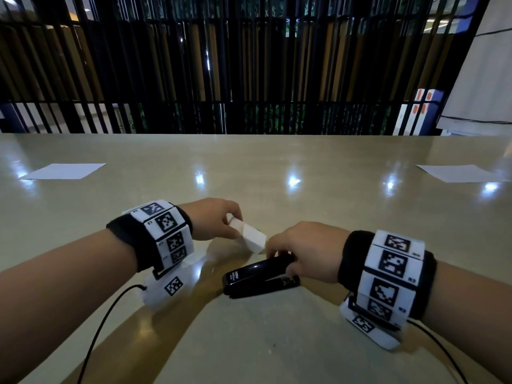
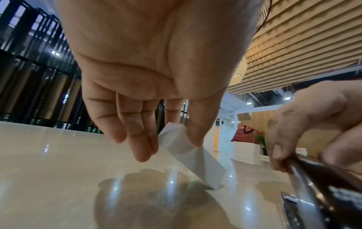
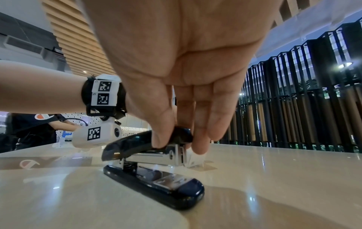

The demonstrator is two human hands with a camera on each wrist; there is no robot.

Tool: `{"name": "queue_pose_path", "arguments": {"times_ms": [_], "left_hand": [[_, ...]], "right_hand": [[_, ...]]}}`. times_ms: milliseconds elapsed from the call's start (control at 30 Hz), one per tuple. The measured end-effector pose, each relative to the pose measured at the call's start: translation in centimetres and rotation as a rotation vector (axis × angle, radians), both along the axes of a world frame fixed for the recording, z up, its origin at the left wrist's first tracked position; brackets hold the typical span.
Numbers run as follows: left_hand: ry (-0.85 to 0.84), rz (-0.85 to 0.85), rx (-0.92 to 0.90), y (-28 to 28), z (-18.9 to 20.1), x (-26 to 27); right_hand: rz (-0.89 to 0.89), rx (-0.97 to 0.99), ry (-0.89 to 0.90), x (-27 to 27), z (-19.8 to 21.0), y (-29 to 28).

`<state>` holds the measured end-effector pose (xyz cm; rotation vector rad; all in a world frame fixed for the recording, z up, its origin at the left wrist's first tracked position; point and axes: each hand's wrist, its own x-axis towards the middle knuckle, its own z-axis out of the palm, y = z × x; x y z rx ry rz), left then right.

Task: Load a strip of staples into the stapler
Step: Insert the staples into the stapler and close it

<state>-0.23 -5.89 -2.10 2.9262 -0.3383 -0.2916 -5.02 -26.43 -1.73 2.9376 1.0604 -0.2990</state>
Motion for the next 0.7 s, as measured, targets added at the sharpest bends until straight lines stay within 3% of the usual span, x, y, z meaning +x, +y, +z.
{"name": "queue_pose_path", "arguments": {"times_ms": [233,700], "left_hand": [[0.067,0.097,0.123,3.5,-1.7,1.3],[-0.008,0.164,0.079,7.1,-2.3,3.0]], "right_hand": [[0.028,0.015,-0.014,2.0,0.0,3.2],[0.053,0.098,-0.025,4.3,-0.8,8.3]]}}
